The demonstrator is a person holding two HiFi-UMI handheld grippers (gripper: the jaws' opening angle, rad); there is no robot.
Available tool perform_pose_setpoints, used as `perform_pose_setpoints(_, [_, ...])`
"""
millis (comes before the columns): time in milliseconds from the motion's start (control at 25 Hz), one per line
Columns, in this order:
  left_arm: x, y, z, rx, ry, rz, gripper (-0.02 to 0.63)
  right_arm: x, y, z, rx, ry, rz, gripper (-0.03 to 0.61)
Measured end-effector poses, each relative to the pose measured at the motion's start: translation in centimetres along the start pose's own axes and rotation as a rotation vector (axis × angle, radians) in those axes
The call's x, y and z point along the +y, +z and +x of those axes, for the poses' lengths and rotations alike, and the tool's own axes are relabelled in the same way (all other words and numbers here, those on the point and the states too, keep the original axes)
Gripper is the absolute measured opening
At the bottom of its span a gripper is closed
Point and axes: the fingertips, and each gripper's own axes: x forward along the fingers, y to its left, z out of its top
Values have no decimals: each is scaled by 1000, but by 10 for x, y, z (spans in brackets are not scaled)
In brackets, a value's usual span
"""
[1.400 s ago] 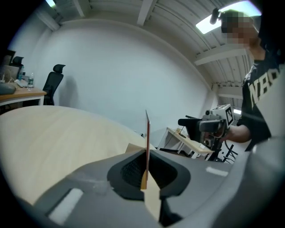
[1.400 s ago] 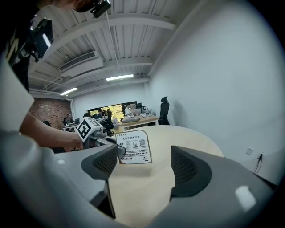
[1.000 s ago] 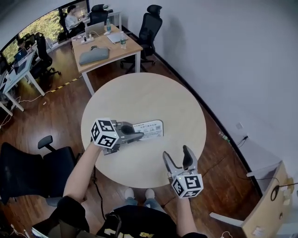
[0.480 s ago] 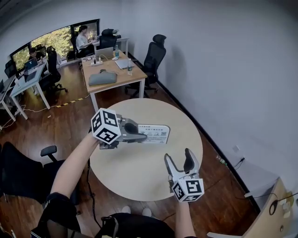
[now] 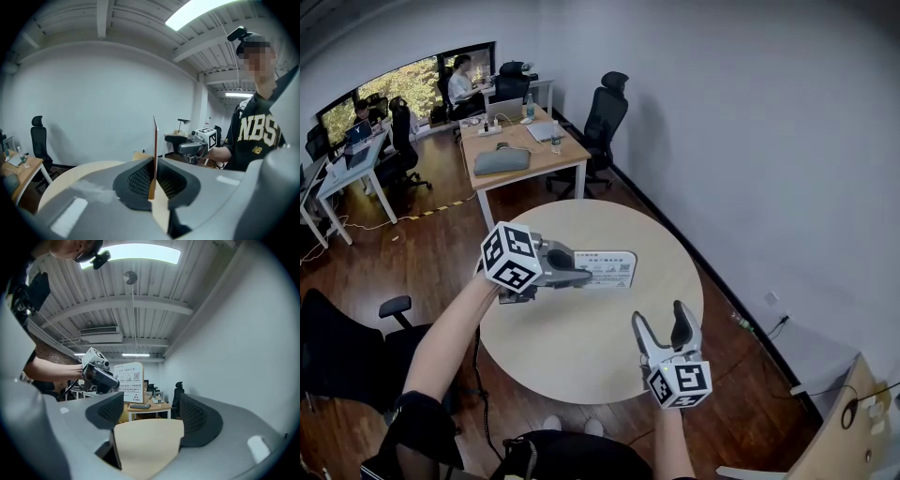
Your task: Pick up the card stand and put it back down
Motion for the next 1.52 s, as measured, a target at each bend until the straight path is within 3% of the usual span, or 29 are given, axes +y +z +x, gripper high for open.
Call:
perform_pose_setpoints(560, [-21, -2, 10, -43, -44, -7, 17, 7, -4, -14, 1, 0, 12, 376])
perform_pose_setpoints(960, [-8, -37, 41, -34, -65, -29, 17, -9, -29, -24, 45, -57, 45, 376])
perform_pose_setpoints(1240, [13, -102, 92, 3, -124, -91, 17, -33, -67, -34, 134, -99, 77, 375])
perform_pose_setpoints(1520, [55, -188, 143, 15, -100, -149, 17, -42, -115, -28, 233, -127, 104, 376])
